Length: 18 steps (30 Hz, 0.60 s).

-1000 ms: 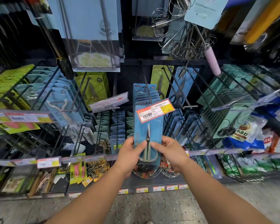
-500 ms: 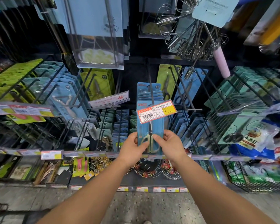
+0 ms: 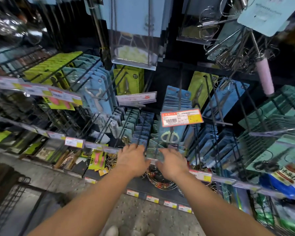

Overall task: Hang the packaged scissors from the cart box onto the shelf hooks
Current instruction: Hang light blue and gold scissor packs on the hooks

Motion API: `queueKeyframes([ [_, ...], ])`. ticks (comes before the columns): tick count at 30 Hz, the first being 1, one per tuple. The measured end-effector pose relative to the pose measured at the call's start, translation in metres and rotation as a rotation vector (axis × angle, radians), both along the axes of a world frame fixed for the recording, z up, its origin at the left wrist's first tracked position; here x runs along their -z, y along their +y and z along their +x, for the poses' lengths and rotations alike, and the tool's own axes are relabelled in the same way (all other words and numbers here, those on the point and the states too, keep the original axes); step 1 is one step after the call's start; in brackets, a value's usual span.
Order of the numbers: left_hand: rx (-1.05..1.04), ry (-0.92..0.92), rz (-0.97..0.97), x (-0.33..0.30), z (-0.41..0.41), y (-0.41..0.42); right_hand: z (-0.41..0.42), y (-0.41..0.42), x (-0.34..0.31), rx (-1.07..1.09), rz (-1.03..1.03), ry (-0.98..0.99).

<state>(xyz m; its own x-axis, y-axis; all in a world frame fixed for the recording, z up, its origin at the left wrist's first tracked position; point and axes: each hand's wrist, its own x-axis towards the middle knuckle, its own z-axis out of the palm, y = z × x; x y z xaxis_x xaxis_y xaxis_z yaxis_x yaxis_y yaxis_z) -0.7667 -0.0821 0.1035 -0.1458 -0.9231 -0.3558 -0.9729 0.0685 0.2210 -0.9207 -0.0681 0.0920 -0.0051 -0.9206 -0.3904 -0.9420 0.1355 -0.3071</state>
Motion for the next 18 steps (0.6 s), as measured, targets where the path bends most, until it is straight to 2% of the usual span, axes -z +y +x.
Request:
queueKeyframes([
  [9,-0.303,-0.027,0.067,-0.008,0.111,0.047,0.125,-0.007,-0.013,-0.410,0.025,0.053],
  [18,-0.637,0.004,0.017,-0.020,0.294,0.142,0.333,0.039,-0.023,-0.781,-0.053,0.046],
])
